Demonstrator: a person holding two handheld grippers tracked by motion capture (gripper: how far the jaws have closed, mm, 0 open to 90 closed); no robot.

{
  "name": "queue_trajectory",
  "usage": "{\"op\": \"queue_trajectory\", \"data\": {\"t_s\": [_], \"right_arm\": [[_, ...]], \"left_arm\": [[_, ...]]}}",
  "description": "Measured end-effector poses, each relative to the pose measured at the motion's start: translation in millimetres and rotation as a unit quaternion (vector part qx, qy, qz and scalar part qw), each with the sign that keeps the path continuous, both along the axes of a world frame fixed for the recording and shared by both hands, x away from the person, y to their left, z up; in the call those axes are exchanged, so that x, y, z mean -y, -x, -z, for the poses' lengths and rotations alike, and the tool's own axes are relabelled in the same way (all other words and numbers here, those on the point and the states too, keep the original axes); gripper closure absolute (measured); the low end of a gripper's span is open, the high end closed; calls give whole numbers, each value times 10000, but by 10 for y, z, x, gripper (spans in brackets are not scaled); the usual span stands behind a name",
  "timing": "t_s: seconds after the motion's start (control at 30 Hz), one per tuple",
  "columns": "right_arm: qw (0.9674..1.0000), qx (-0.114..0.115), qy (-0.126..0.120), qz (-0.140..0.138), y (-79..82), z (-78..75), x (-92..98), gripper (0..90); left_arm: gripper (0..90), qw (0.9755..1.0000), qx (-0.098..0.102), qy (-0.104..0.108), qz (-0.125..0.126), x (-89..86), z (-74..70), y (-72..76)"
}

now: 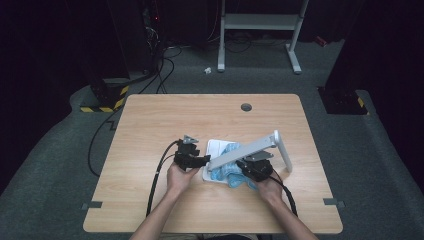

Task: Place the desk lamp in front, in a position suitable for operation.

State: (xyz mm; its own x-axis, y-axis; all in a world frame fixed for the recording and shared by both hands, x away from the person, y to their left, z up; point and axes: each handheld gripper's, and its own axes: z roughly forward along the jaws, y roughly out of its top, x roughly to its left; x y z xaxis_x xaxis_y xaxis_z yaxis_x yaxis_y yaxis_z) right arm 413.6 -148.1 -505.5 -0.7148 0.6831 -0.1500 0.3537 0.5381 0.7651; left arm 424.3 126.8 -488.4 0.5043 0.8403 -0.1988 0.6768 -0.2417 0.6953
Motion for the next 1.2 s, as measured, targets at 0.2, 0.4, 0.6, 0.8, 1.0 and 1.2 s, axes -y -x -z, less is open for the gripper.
{"op": "queue_trajectory", "data": {"t_s": [0.2,0.4,0.6,0.8,1.0,1.2], "right_arm": [[9975,-314,-536,-349,232,-93,-8,640],[9986,-378,-361,-116,129,39,-68,572],[9987,140,347,348,-39,43,-127,704],[9976,70,458,515,-116,4,-11,740],[9998,-79,49,-179,116,-51,-92,745],[9987,108,466,170,-69,31,-111,749]], "left_arm": [[465,9999,-113,-97,41,-20,133,83],[432,9999,-160,12,53,-59,177,96],[413,9999,-132,33,42,-69,188,102],[411,9999,-112,24,55,-71,189,102],[412,9998,-140,96,39,-70,199,94],[411,9999,-126,93,10,-59,199,92]]}}
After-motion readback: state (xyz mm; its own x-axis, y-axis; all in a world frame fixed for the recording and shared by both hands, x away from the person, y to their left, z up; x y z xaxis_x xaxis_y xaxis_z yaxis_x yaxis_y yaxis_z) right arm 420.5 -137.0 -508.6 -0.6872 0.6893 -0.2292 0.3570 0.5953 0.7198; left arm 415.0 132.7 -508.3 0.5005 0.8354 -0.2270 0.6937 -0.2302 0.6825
